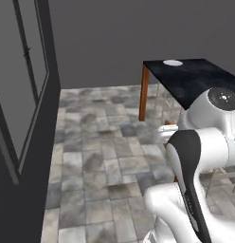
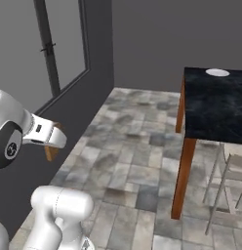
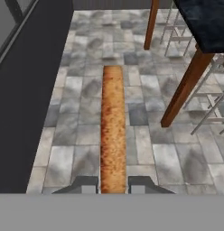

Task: Start the toaster. Once the lever pops up, take the bread to the plate on the dining counter.

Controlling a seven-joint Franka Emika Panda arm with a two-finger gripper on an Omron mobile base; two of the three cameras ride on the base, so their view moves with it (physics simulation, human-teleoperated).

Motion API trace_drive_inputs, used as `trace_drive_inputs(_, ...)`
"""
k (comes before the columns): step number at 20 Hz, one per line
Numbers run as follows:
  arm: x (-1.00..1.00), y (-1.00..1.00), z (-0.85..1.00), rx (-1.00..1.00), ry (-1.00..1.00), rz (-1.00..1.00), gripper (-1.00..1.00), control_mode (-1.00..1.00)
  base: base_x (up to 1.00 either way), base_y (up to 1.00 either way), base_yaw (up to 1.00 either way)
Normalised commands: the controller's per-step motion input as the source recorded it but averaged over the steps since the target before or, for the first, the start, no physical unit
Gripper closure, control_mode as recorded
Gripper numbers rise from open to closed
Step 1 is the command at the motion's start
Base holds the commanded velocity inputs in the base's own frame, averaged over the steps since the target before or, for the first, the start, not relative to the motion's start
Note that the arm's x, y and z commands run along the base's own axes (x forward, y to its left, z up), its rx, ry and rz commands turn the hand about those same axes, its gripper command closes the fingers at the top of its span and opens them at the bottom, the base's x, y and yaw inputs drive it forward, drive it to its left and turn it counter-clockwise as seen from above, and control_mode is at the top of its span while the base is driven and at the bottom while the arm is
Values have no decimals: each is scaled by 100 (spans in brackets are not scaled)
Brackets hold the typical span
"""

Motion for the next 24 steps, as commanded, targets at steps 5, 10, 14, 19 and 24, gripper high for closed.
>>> trace_drive_inputs(5, 0, 0, 0, 0, 0, 0, 100, 100, 100, 0, -12)
trace_drive_inputs(10, 0, 0, 0, 0, 0, 0, 100, 100, 100, 0, -14)
trace_drive_inputs(14, 0, 0, 0, 0, 0, 0, 100, 100, 100, 12, -15)
trace_drive_inputs(19, 0, 0, 0, 0, 0, 0, 100, 100, 100, 24, -14)
trace_drive_inputs(24, 0, 0, 0, 0, 0, 0, 100, 100, 100, 32, -14)
